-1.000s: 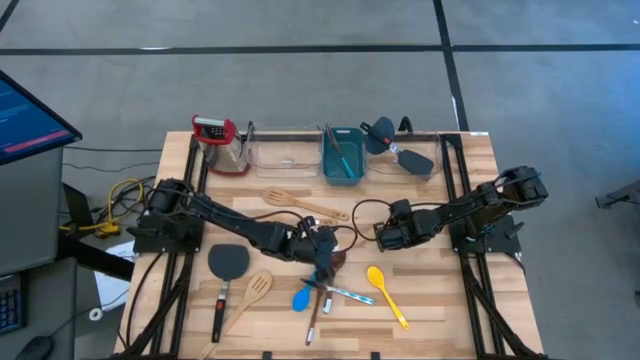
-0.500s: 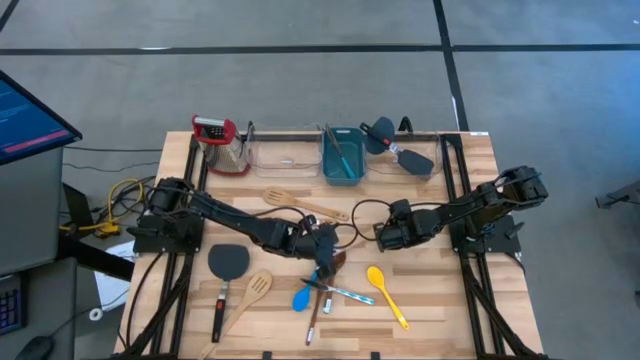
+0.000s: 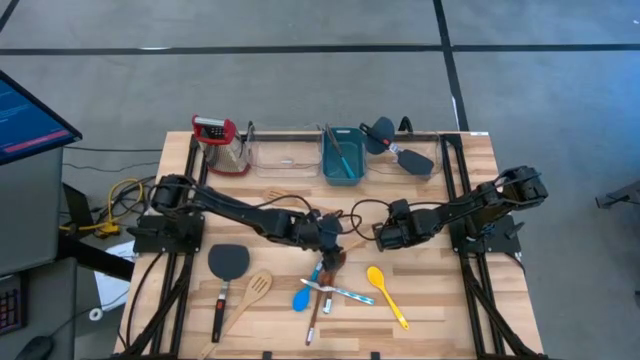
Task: Pick & Place Kitchen Items
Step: Put the brown spork into the left transparent bin
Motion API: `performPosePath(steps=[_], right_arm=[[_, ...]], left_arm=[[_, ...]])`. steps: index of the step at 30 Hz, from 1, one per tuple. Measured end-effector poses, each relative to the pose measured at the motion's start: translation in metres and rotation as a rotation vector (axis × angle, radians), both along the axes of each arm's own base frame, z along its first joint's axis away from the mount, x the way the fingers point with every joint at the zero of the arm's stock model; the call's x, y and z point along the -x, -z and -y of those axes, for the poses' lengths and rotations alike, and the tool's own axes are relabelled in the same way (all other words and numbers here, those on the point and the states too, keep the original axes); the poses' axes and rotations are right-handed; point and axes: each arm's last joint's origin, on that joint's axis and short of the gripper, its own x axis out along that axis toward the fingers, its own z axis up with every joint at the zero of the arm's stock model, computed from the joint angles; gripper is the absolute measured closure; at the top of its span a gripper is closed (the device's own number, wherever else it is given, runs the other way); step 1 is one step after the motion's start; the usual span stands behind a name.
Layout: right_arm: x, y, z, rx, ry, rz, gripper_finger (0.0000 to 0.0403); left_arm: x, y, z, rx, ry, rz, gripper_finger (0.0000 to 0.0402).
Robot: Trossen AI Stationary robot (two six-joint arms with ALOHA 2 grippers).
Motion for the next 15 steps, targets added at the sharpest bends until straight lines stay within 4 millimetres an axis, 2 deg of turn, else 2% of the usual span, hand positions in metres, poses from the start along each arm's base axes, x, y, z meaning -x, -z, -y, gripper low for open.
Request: performPosePath(steps=[7, 15], right_arm=[[0.000, 0.000, 0.000, 0.000, -0.001, 0.002, 0.0403], [-0.001, 0.000, 0.000, 0.000, -0.016, 0.004, 0.0403]], left_arm=[[-0.011, 0.029, 0.005, 0.014, 0.076, -0.027, 0.0196], [-0.012, 0.037, 0.003, 0.023, 0.082, -0.046, 0.0204]])
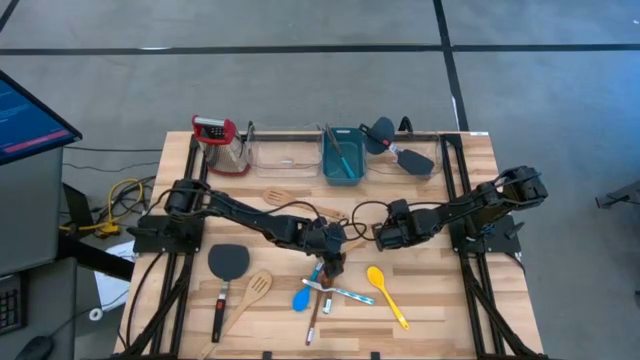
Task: Pick & Place Kitchen Items
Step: Put the brown spork into the left transparent bin
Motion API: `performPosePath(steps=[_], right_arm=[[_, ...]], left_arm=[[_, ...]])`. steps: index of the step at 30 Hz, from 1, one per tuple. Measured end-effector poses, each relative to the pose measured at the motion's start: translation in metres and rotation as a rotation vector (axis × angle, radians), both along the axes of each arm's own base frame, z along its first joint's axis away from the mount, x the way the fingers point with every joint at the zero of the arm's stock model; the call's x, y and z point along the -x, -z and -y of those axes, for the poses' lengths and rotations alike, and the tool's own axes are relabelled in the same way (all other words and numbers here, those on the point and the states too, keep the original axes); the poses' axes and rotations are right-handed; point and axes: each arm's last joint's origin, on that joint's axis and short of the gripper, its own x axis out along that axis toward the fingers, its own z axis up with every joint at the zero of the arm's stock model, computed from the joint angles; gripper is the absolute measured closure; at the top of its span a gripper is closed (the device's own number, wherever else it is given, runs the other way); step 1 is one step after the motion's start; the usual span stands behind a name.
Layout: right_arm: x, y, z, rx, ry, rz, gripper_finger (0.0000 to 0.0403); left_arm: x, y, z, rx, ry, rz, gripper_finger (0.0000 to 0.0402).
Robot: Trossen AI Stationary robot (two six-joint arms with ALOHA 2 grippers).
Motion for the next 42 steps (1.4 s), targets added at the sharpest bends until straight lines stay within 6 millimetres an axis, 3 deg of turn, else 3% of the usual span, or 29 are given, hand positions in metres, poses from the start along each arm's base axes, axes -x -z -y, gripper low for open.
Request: performPosePath(steps=[17, 32, 42], right_arm=[[0.000, 0.000, 0.000, 0.001, -0.005, 0.001, 0.0403], [-0.001, 0.000, 0.000, 0.001, -0.008, 0.003, 0.0403], [-0.001, 0.000, 0.000, 0.001, -0.008, 0.003, 0.0403]], left_arm=[[0.002, 0.003, -0.008, -0.019, -0.020, -0.040, 0.0204], [0.000, 0.026, -0.006, -0.008, -0.012, -0.096, 0.0206], [-0.001, 0.029, -0.005, 0.001, -0.005, -0.094, 0.0257]])
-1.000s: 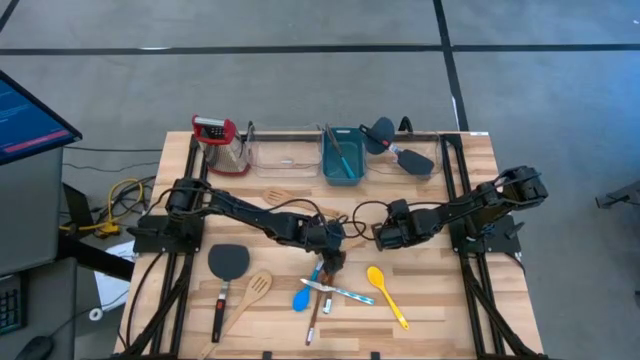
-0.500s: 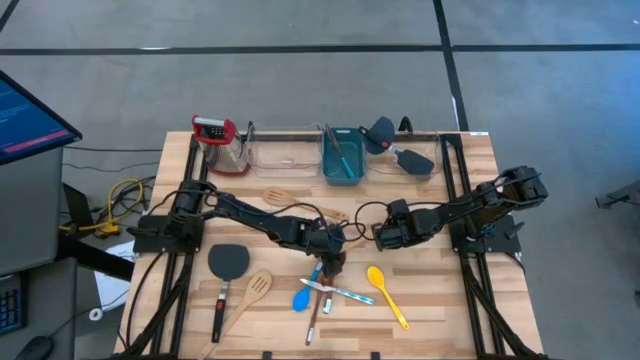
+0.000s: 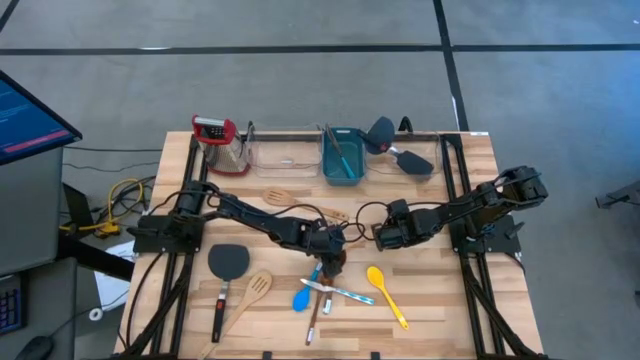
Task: Pick & Place Kitchen Items
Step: Put the brown spork into the left transparent bin
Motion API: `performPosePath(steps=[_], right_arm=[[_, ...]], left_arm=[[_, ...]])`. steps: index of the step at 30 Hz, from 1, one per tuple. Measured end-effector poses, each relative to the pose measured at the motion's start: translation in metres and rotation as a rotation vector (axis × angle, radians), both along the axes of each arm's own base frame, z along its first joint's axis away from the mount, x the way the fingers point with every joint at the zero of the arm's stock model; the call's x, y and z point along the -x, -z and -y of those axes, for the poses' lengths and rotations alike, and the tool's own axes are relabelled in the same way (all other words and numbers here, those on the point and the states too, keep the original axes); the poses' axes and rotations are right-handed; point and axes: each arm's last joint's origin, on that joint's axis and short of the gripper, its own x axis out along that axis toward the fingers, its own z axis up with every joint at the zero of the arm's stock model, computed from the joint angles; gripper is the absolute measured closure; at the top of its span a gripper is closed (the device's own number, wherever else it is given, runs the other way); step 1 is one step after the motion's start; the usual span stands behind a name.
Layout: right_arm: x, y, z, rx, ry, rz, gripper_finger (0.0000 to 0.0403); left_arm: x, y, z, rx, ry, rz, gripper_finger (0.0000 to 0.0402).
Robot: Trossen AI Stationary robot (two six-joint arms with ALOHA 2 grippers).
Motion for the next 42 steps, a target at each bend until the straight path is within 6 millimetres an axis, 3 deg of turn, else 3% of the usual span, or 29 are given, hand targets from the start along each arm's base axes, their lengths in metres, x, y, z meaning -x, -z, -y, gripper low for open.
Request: performPosePath(steps=[14, 42], right_arm=[[0.0008, 0.0000, 0.0002, 0.001, 0.000, -0.008, 0.0403], [0.0007, 0.0001, 0.0002, 0.009, -0.035, -0.025, 0.0403]], left_arm=[[0.0004, -0.0016, -0.0013, -0.006, -0.029, 0.006, 0.0339], [0.0004, -0.0018, -0.0009, 0.005, -0.019, 0.005, 0.0341]])
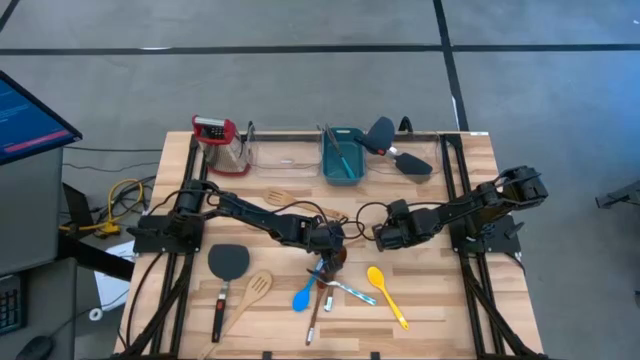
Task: Pick & Place Kitchen Items
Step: Put the brown spork into the left transparent bin
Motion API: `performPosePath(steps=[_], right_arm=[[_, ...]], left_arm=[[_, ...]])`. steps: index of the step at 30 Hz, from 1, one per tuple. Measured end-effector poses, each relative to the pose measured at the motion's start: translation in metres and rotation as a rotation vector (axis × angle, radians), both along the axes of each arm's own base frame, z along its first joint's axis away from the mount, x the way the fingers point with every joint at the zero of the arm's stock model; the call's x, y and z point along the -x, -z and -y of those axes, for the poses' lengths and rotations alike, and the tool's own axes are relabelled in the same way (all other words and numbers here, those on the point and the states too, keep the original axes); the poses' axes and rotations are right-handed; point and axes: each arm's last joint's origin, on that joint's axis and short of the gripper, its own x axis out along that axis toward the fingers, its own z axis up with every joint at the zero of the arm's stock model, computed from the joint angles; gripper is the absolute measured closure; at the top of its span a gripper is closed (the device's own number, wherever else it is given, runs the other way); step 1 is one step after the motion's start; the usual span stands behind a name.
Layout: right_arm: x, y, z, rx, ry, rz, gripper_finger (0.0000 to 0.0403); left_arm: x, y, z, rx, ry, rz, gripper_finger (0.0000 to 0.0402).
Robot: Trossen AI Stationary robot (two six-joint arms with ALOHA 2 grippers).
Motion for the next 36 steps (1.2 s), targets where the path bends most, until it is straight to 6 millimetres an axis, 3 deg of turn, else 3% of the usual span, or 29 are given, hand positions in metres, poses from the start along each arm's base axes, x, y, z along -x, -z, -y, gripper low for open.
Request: performPosePath(steps=[4, 14, 26, 36], right_arm=[[0.000, 0.000, 0.000, -0.002, -0.008, -0.004, 0.0393], [-0.003, -0.011, -0.002, -0.033, -0.012, -0.072, 0.0320], [-0.004, -0.028, -0.008, 0.058, -0.044, -0.148, 0.0357], [0.026, -0.037, -0.012, 0.150, 0.106, -0.332, 0.0391]], left_arm=[[0.000, 0.000, 0.000, 0.002, -0.001, 0.000, 0.0341], [-0.001, -0.001, 0.002, 0.012, 0.026, 0.006, 0.0342], [-0.001, -0.001, 0.002, 0.001, 0.026, 0.009, 0.0342], [0.000, -0.009, 0.001, -0.046, 0.058, 0.025, 0.0342]])
